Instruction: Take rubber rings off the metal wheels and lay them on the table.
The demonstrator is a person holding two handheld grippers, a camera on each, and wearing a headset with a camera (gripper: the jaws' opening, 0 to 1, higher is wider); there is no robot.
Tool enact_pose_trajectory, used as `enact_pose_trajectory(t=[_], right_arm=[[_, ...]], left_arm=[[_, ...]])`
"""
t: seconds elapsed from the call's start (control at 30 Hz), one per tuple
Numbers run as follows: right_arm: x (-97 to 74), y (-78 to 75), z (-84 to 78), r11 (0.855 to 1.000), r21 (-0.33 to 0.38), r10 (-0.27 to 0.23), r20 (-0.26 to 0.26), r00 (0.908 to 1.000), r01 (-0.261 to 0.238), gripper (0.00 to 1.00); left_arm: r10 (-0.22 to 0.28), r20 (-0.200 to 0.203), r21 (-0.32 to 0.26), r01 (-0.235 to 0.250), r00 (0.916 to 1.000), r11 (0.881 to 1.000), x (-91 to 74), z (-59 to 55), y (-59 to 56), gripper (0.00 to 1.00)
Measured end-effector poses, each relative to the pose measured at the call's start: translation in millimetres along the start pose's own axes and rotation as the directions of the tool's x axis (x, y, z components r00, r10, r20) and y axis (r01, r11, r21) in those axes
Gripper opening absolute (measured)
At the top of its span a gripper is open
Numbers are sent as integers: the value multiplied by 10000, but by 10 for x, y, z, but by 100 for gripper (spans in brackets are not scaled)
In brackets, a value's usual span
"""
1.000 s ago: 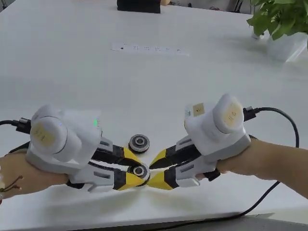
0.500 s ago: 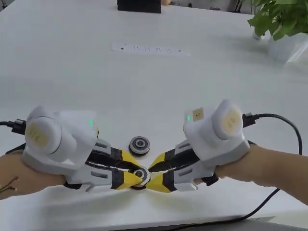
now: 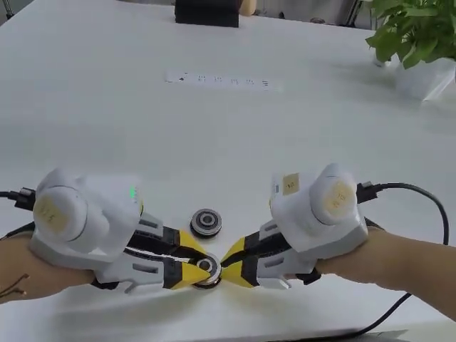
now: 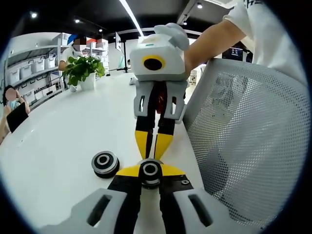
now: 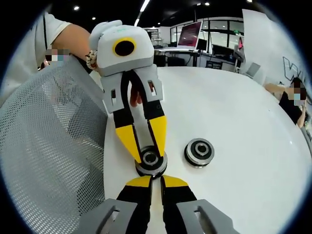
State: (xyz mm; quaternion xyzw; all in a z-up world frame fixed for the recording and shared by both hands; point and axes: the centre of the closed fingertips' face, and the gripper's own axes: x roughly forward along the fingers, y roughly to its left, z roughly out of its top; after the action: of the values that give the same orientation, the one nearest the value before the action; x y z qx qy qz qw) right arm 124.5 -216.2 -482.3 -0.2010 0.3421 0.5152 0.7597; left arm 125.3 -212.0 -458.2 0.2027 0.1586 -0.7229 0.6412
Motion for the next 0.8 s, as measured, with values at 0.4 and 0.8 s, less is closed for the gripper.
enact_pose_trajectory(t=[0.4,0.8], right_arm=[[0,-38,-31,9946,983,-350,145,9993,334,0],[-44,-91,-2,8832,4673,-118,1075,9941,-401,0]], left_arm=[[239,215,-189,-235,9995,9995,-9,-14,17,8],[320,216,-232,-315,9993,9992,-8,-16,20,8]])
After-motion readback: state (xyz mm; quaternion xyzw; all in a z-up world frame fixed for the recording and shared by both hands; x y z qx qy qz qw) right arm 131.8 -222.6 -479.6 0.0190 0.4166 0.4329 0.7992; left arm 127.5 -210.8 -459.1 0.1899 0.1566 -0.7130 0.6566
